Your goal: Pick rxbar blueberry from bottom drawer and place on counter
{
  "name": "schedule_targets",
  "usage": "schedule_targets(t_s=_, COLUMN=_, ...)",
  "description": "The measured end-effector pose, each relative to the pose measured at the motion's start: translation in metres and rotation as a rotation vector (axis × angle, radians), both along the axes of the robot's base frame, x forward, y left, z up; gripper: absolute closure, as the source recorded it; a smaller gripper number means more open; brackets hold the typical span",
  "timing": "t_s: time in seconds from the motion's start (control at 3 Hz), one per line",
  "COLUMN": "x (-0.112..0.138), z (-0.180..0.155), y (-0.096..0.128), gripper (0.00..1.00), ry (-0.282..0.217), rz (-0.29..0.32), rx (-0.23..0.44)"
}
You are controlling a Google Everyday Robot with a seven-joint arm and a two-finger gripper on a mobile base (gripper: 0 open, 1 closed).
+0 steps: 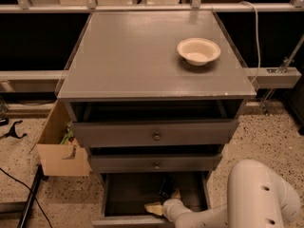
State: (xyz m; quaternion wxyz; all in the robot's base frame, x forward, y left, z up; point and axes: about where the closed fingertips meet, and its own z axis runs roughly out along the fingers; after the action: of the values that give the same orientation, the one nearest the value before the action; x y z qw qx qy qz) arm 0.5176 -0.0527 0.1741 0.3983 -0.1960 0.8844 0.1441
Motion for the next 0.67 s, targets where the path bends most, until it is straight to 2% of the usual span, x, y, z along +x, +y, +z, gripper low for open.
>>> schedule_targets(t_s=0.67, x=0.0073, z=-0.0072, y=0.0067, gripper=0.00, ry=-0.041, rz=-0.070, rx=0.029)
